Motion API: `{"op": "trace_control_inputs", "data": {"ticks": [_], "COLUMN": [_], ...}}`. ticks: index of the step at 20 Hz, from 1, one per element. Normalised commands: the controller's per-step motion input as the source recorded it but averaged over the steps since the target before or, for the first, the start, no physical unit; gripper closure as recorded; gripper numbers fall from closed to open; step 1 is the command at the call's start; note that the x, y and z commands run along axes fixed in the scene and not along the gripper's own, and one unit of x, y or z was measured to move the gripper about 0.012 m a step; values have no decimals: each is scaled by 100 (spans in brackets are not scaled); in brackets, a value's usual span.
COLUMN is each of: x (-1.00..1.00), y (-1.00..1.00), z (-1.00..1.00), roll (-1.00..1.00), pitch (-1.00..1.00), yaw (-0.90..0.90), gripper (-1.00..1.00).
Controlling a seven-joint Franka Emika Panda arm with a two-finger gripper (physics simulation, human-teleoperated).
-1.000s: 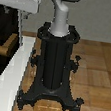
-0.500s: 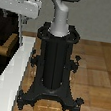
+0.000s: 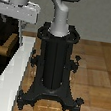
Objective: Open the door by pressing down and pulling on the handle.
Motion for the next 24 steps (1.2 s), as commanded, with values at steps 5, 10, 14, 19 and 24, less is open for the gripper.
{"op": "trace_control_inputs", "data": {"ticks": [5, 10, 14, 19, 24], "x": [0, 0, 0, 0, 0], "y": [0, 0, 0, -20, -40], "z": [-40, -40, -50, -40, -40], "roll": [0, 0, 0, 0, 0], "pitch": [0, 0, 0, 0, 0], "yaw": [0, 0, 0, 0, 0], "gripper": [-100, -100, -100, -100, -100]}}
